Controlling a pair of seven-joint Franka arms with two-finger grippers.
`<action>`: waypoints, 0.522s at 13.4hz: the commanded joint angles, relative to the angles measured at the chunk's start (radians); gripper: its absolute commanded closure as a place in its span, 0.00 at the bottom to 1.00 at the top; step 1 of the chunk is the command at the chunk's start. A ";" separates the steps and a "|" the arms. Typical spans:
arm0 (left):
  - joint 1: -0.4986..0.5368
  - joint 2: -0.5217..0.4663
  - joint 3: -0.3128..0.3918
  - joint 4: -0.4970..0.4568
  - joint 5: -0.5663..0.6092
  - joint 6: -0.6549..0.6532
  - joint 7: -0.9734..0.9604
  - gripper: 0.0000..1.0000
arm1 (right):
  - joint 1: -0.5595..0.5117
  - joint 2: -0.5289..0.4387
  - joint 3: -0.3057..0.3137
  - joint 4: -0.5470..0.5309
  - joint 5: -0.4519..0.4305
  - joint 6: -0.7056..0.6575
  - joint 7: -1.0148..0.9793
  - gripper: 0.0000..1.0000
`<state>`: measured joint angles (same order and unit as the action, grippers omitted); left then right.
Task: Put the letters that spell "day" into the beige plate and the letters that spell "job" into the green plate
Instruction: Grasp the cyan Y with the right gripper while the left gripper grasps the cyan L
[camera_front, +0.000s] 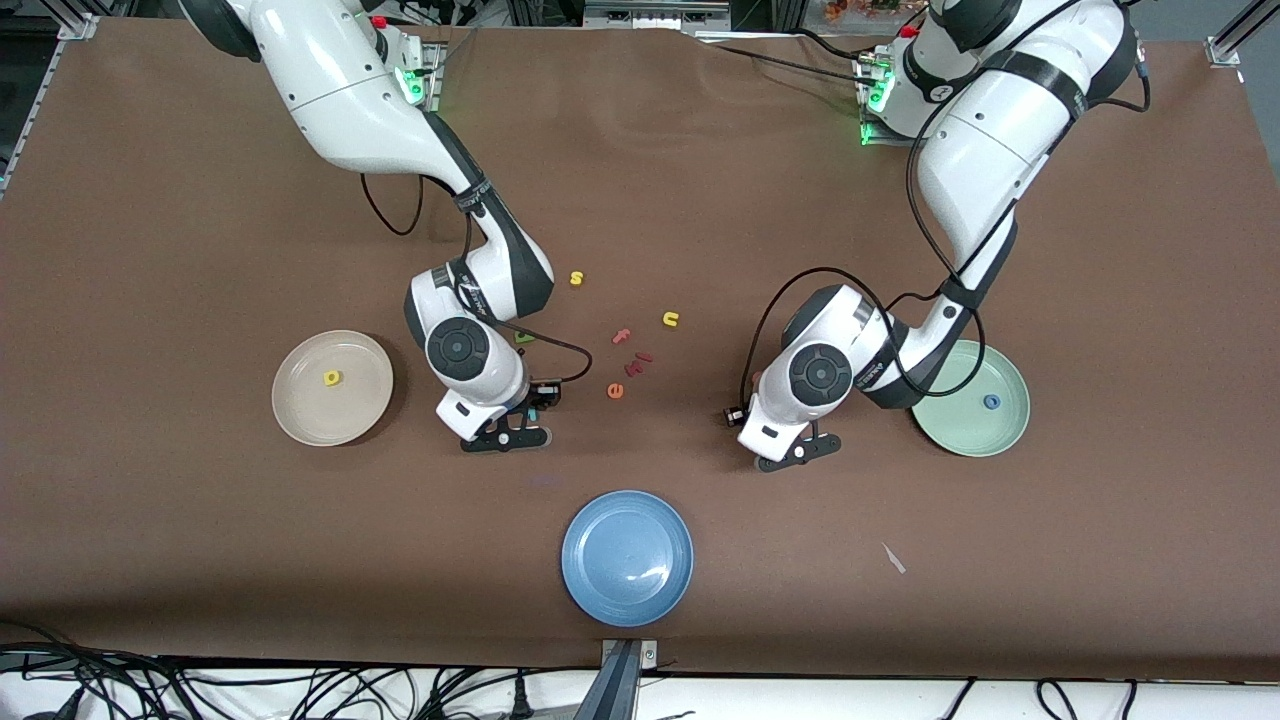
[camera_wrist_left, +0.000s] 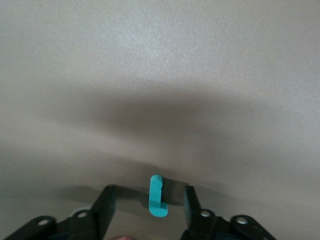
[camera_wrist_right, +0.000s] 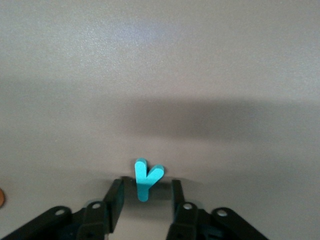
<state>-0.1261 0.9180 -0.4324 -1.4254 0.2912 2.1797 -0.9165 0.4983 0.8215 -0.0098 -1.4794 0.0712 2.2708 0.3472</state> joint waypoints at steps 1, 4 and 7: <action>-0.017 0.016 0.012 0.033 -0.011 -0.005 0.018 0.55 | -0.001 0.031 0.004 0.042 -0.010 -0.002 -0.001 0.57; -0.017 0.016 0.012 0.042 -0.011 -0.005 0.018 0.74 | -0.001 0.034 0.004 0.047 -0.010 0.000 -0.002 0.64; -0.007 0.010 0.012 0.043 -0.015 -0.008 0.018 0.96 | -0.001 0.041 0.004 0.053 -0.010 0.000 -0.002 0.69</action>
<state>-0.1271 0.9196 -0.4312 -1.4121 0.2912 2.1796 -0.9166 0.4987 0.8312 -0.0098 -1.4717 0.0712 2.2721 0.3472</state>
